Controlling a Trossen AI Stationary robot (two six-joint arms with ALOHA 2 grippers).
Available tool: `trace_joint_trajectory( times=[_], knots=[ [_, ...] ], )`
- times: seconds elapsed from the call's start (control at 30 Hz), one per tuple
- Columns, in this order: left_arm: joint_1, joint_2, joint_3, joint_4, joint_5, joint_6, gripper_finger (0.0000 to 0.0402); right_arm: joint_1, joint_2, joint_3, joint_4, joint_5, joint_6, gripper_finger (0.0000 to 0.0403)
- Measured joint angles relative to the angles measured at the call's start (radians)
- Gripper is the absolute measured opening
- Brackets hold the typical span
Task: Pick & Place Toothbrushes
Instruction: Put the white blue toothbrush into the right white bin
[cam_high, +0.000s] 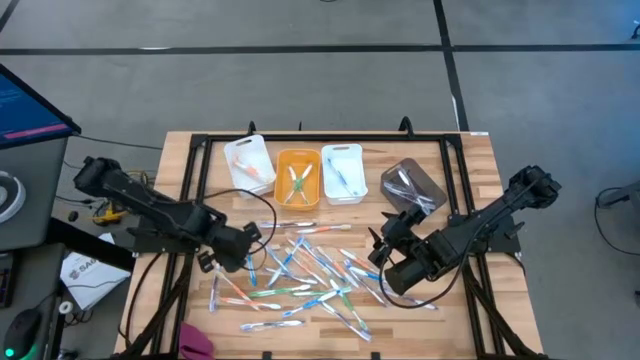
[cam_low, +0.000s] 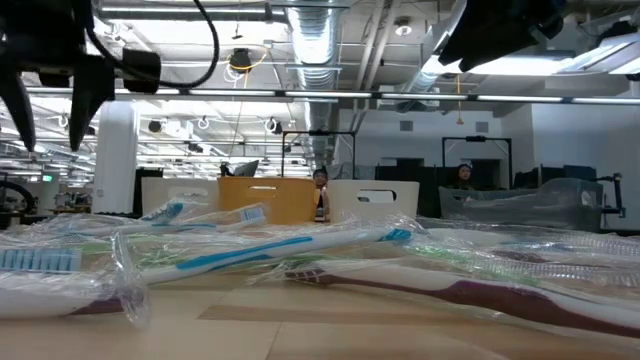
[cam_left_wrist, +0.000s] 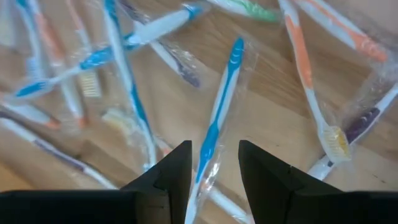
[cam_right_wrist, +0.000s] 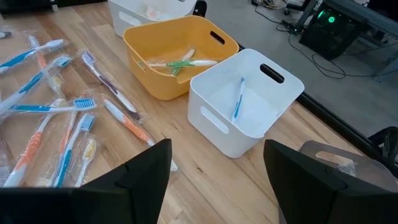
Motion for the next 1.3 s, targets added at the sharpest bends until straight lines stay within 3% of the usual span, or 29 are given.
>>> trace_joint_trajectory(
  times=[1.0, 1.3],
  knots=[
    [0.054, 0.388, 0.0, 0.072, -0.026, 0.074, 0.0126, -0.001, 0.0, 0.0, -0.001, -0.001, -0.002, 0.0249],
    [0.054, 0.362, -0.001, 0.098, 0.039, -0.004, 0.0126, -0.001, 0.0, 0.0, -0.001, -0.001, -0.002, 0.0249]
  ],
)
